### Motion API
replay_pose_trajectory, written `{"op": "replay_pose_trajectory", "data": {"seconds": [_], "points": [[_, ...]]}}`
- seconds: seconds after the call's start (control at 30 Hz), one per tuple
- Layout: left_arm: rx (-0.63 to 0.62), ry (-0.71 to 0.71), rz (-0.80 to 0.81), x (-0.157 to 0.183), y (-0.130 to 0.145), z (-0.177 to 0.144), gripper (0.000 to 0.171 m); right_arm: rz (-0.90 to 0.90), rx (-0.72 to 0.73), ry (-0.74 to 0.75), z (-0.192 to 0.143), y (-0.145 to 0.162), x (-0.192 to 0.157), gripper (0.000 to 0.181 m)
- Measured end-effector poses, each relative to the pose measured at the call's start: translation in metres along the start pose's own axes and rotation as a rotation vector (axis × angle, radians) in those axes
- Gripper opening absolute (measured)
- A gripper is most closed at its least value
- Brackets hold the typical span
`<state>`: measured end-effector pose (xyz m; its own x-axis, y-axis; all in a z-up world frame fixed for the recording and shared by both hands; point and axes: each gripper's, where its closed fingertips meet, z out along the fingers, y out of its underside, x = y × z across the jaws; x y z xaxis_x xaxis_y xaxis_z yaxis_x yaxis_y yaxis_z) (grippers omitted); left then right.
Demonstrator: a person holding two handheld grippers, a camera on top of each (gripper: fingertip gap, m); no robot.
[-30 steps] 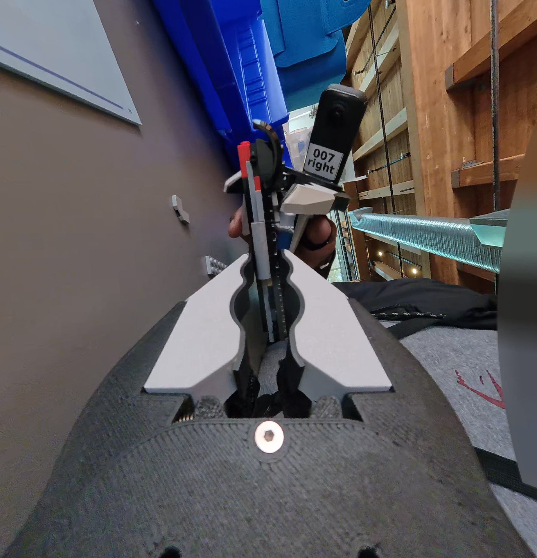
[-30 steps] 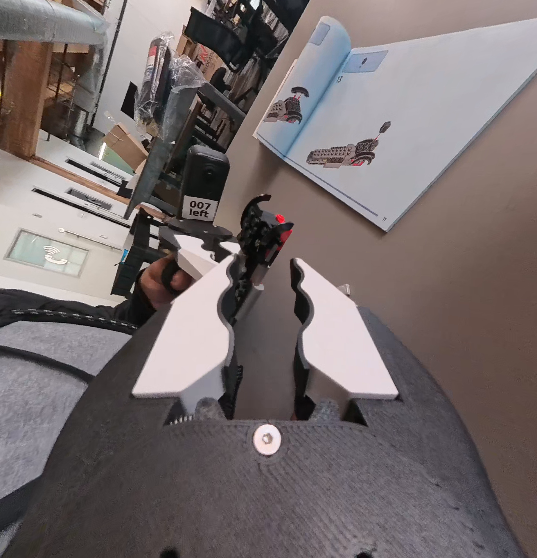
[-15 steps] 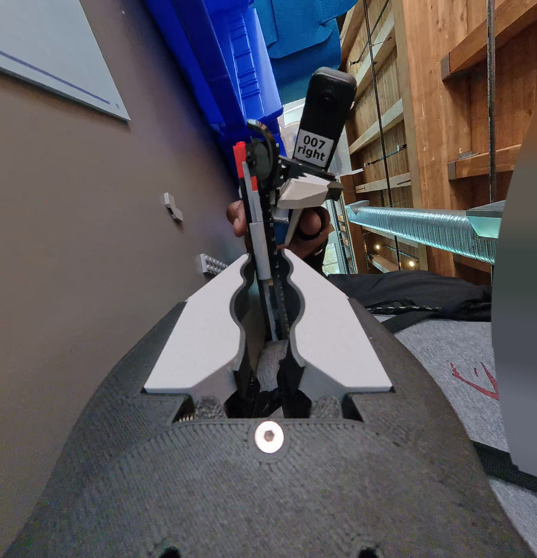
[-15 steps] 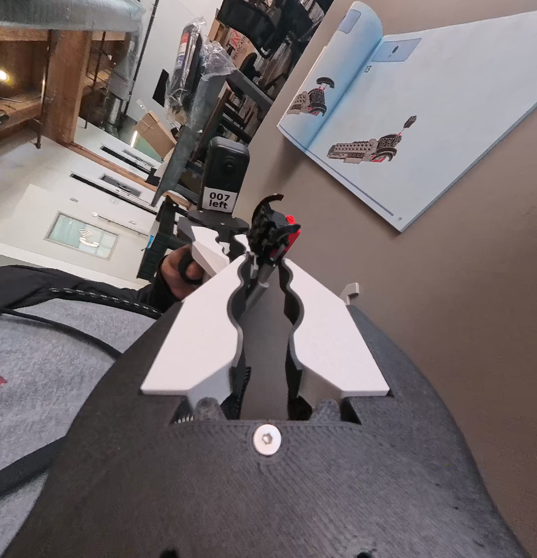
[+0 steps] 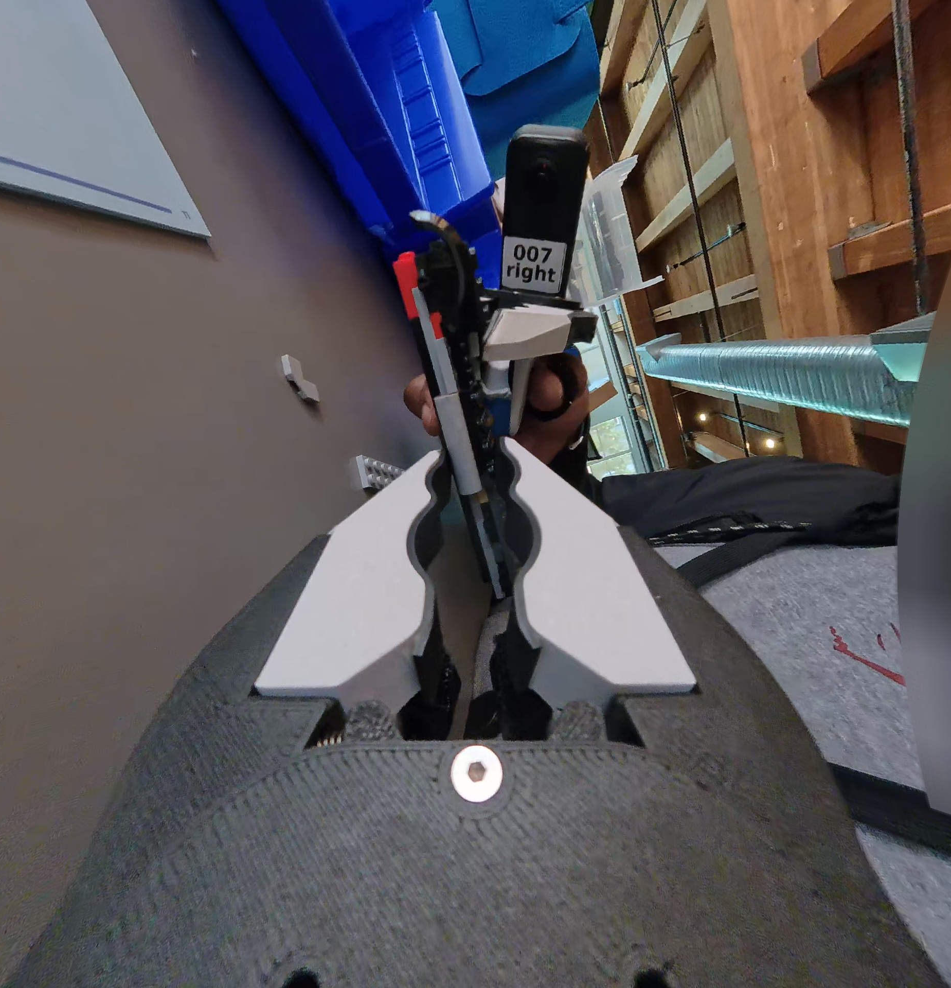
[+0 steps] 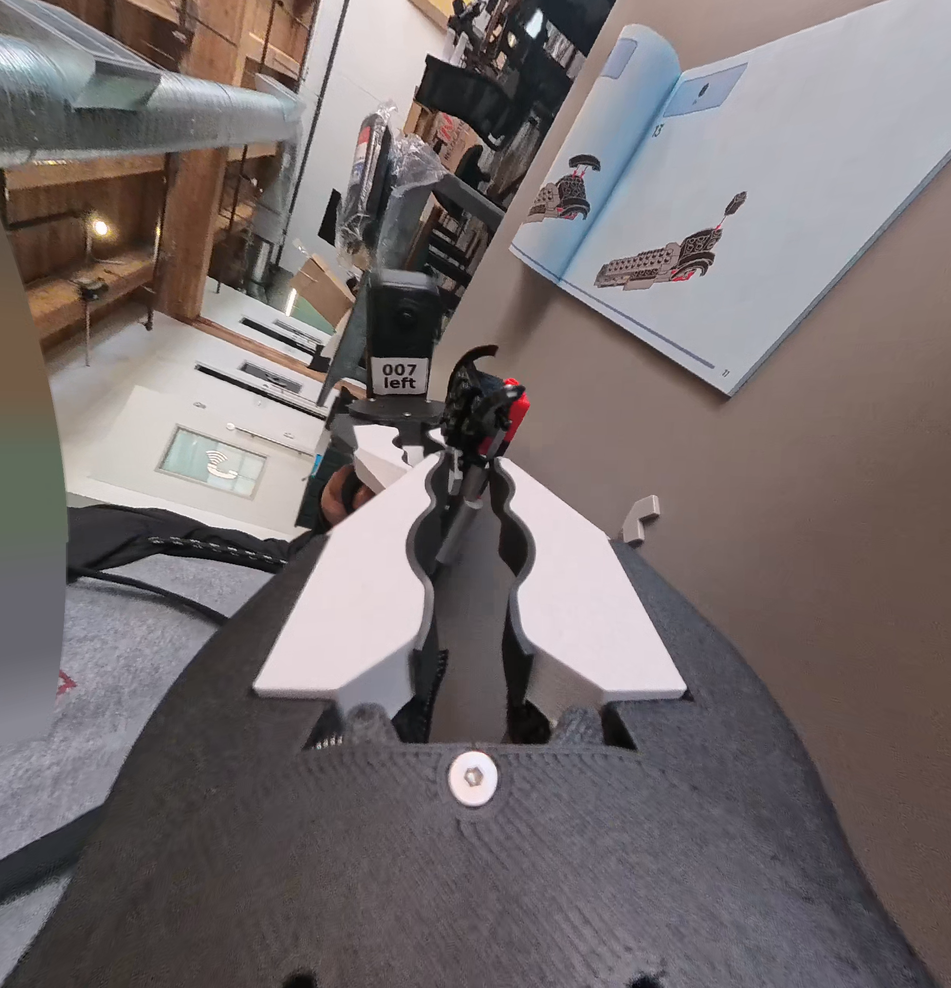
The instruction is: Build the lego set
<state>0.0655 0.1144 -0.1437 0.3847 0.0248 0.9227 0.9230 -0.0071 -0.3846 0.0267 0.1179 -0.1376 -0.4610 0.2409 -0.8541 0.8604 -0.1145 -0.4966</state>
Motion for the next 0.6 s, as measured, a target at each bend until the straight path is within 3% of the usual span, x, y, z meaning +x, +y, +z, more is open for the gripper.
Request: {"op": "replay_pose_trajectory", "data": {"seconds": [0.4,0.6], "points": [[-0.056,-0.044,0.161,0.003,0.003,0.001,0.017,-0.008,0.022,-0.029,-0.002,0.001,-0.008,0.015],[-0.027,-0.01,0.172,0.008,-0.003,-0.002,0.019,-0.041,0.041,-0.025,-0.003,-0.002,-0.011,0.013]]}}
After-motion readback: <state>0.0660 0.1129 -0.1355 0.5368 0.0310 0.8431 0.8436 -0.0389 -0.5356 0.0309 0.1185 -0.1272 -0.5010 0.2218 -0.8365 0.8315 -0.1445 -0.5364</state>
